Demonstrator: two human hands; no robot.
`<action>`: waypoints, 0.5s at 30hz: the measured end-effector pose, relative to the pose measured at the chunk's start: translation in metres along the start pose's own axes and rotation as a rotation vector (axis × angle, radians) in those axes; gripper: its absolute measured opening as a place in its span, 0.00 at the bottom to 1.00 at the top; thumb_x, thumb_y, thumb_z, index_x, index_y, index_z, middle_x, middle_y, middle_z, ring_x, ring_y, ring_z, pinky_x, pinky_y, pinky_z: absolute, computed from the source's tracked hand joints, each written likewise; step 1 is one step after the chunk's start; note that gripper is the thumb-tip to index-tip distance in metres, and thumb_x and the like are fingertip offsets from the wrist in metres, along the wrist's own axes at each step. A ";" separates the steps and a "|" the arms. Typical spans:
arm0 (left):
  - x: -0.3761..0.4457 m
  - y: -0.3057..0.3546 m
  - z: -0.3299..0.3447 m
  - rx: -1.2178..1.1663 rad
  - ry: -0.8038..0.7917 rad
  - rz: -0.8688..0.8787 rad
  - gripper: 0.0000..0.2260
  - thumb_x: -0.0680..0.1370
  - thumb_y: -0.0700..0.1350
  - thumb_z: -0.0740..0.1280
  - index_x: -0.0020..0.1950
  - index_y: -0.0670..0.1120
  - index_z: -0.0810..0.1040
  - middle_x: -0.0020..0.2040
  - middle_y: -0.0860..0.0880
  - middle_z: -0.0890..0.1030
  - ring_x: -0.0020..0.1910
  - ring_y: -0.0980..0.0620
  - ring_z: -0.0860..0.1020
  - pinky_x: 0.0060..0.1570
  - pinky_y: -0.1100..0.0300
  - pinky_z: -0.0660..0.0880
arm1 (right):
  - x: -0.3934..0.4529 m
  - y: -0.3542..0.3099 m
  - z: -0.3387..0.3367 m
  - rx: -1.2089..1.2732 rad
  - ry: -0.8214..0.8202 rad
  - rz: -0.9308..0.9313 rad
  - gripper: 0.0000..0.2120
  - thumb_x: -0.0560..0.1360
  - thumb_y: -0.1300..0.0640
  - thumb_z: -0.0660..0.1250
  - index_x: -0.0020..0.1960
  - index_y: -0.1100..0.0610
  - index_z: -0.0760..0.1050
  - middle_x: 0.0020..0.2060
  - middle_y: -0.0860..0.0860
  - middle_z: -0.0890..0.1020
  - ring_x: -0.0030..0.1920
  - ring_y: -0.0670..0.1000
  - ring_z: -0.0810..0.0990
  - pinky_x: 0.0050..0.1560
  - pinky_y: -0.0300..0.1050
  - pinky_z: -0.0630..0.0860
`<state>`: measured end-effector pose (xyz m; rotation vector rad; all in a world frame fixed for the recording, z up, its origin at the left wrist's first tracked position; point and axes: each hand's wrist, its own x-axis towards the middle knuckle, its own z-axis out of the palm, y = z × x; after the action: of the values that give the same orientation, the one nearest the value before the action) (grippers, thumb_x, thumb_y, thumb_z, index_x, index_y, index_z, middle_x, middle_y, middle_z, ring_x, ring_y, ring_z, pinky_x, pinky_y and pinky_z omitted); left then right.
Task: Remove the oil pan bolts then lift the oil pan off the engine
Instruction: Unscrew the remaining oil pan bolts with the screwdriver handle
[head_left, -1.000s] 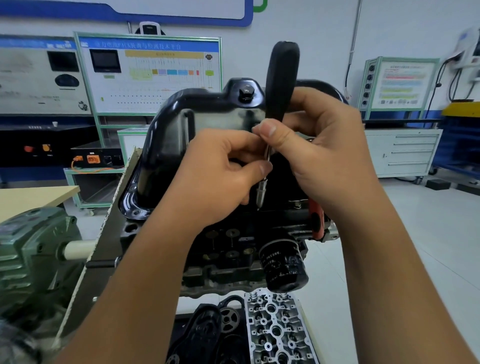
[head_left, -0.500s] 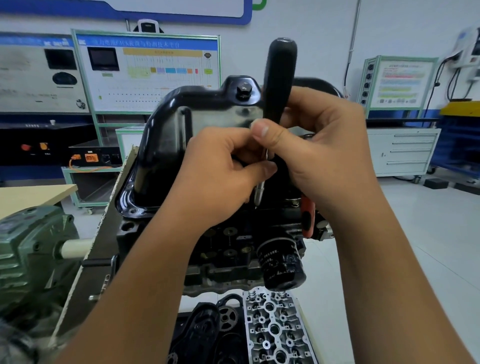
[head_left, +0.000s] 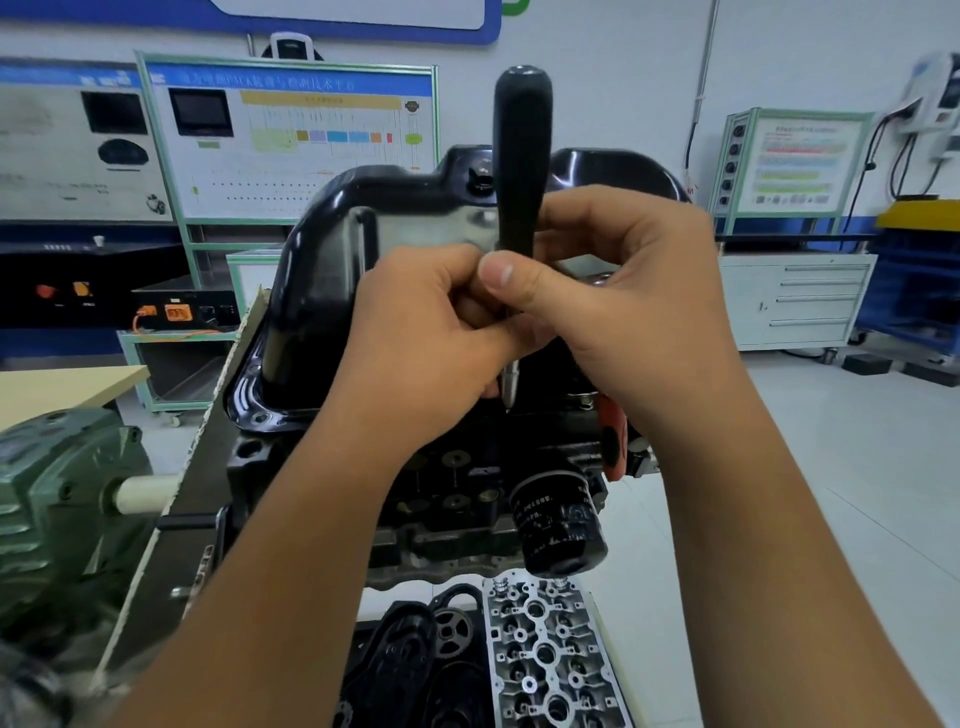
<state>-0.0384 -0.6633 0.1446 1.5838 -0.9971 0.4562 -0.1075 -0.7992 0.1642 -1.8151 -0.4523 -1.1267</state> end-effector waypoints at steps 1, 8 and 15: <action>0.000 0.000 -0.001 -0.014 -0.006 -0.003 0.05 0.72 0.39 0.79 0.44 0.44 0.84 0.27 0.50 0.80 0.22 0.52 0.78 0.25 0.62 0.73 | 0.000 0.000 0.000 -0.022 0.006 -0.003 0.08 0.72 0.62 0.79 0.51 0.59 0.85 0.40 0.48 0.87 0.43 0.44 0.86 0.41 0.36 0.79; 0.000 0.002 -0.005 -0.029 -0.104 -0.034 0.03 0.78 0.35 0.73 0.48 0.42 0.85 0.30 0.50 0.82 0.24 0.53 0.77 0.26 0.64 0.72 | 0.001 0.001 -0.002 -0.003 -0.008 0.029 0.05 0.74 0.64 0.76 0.48 0.57 0.85 0.35 0.43 0.85 0.39 0.40 0.83 0.42 0.36 0.78; 0.000 0.000 -0.003 -0.011 -0.054 -0.001 0.04 0.75 0.37 0.76 0.46 0.45 0.86 0.30 0.49 0.83 0.23 0.53 0.78 0.26 0.66 0.72 | 0.001 0.000 -0.002 -0.036 0.036 0.035 0.04 0.73 0.61 0.79 0.47 0.57 0.86 0.38 0.49 0.87 0.41 0.46 0.85 0.44 0.41 0.81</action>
<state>-0.0380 -0.6605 0.1459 1.5937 -1.0382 0.4089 -0.1078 -0.8007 0.1649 -1.8238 -0.3806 -1.1481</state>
